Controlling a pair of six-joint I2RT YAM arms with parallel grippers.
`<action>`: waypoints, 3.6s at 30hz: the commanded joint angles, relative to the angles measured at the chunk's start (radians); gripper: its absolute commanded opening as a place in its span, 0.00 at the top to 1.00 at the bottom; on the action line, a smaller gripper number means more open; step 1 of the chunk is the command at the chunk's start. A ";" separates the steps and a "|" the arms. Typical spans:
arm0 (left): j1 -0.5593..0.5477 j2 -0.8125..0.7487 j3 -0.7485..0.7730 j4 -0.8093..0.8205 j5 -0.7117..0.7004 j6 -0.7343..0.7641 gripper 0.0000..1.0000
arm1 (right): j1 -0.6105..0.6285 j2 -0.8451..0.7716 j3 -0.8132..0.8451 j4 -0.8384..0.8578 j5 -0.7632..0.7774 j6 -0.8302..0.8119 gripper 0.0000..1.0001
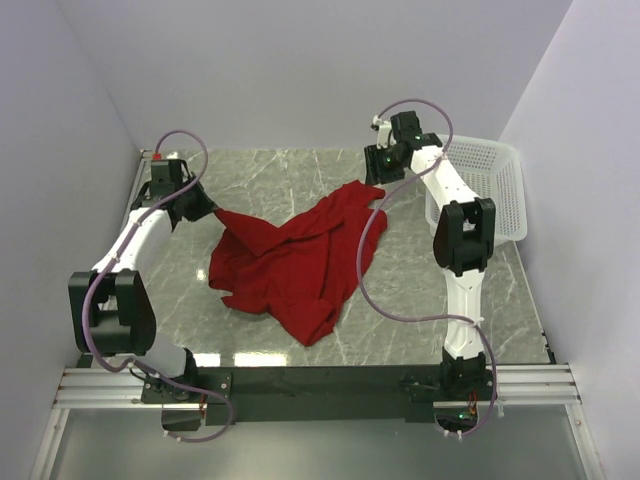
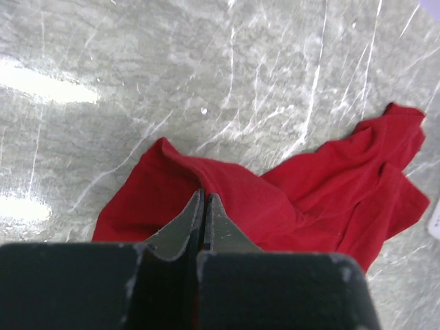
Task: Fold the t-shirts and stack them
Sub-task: Flatten the tshirt out
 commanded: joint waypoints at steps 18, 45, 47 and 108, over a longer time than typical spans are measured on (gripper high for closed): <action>0.137 -0.183 0.065 0.076 0.099 -0.139 0.99 | -0.045 0.042 0.015 0.006 -0.092 -0.023 0.42; 0.259 -0.257 0.199 0.021 0.154 -0.168 0.99 | -0.020 0.067 0.051 -0.050 -0.203 -0.163 0.42; 0.279 -0.251 0.205 0.021 0.165 -0.166 0.99 | -0.005 0.077 0.054 -0.052 -0.165 -0.186 0.42; 0.283 -0.246 0.104 0.030 0.173 -0.136 0.99 | 0.063 -0.288 -0.269 0.013 -0.057 -0.370 1.00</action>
